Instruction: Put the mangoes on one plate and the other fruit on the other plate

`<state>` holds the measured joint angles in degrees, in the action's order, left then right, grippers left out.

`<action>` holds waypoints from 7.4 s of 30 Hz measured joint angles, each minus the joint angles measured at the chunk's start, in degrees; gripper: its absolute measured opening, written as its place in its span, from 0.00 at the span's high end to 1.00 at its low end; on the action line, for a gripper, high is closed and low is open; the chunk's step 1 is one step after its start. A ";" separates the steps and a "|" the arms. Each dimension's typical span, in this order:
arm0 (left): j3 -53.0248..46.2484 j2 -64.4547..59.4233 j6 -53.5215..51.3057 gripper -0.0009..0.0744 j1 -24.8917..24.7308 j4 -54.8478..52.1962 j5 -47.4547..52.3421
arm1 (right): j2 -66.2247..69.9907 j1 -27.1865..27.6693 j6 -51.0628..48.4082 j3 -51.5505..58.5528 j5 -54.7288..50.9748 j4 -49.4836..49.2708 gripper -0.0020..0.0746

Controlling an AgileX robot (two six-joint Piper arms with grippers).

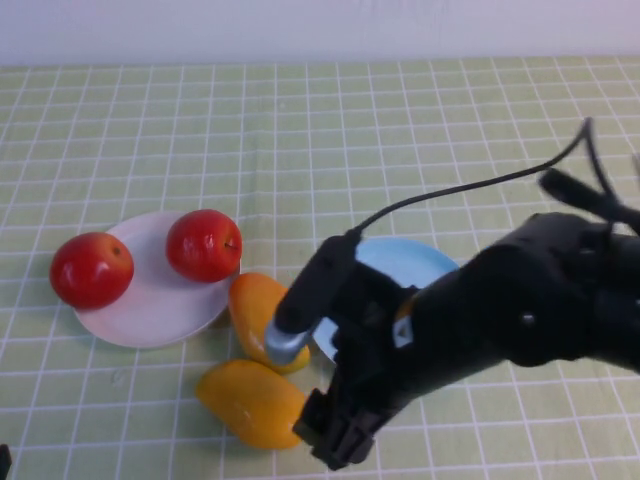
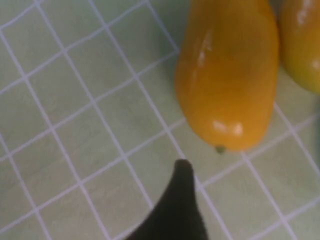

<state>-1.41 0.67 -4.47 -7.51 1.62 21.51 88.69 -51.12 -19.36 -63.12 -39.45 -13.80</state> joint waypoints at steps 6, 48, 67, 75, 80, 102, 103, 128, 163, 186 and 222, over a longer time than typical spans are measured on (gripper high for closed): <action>0.00 0.00 0.00 0.99 0.00 0.00 0.00 | 10.21 -3.49 -2.75 -9.11 1.62 0.86 0.11; 0.00 0.00 0.00 0.99 0.00 0.00 0.00 | 16.70 11.34 41.61 -19.99 -3.28 22.57 0.26; 0.00 0.00 0.00 0.99 0.00 0.00 0.00 | 24.07 12.39 40.19 -21.30 -5.95 17.33 0.08; 0.00 0.00 0.00 0.99 0.00 0.00 0.00 | 19.26 9.08 40.19 -28.03 -10.67 17.54 0.07; 0.00 0.00 0.00 0.99 0.00 0.00 0.00 | 21.10 4.60 40.19 -32.78 -8.82 16.15 0.07; 0.00 0.00 0.00 0.99 0.00 0.00 0.00 | 36.88 1.63 33.23 -40.22 -8.10 17.76 0.22; 0.00 0.00 0.00 0.99 0.00 0.00 0.00 | 36.88 1.63 33.09 -40.22 -8.10 17.76 0.22; 0.00 0.00 0.00 0.99 0.00 0.00 0.00 | 10.29 16.41 47.43 -16.26 -11.78 22.20 0.22; 0.00 0.00 0.00 0.99 0.00 0.00 0.00 | -11.43 13.94 45.53 -5.51 -14.60 20.16 0.89; 0.00 0.00 0.00 0.99 0.00 0.00 0.00 | -32.82 14.67 41.77 17.69 -8.50 23.04 0.99; 0.00 0.00 0.00 0.99 0.00 0.00 0.00 | -89.09 53.49 41.77 61.59 22.81 25.19 0.99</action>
<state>-1.41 0.67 -4.47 -7.51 1.62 21.51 -0.40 2.38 22.41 -1.53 -16.65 11.39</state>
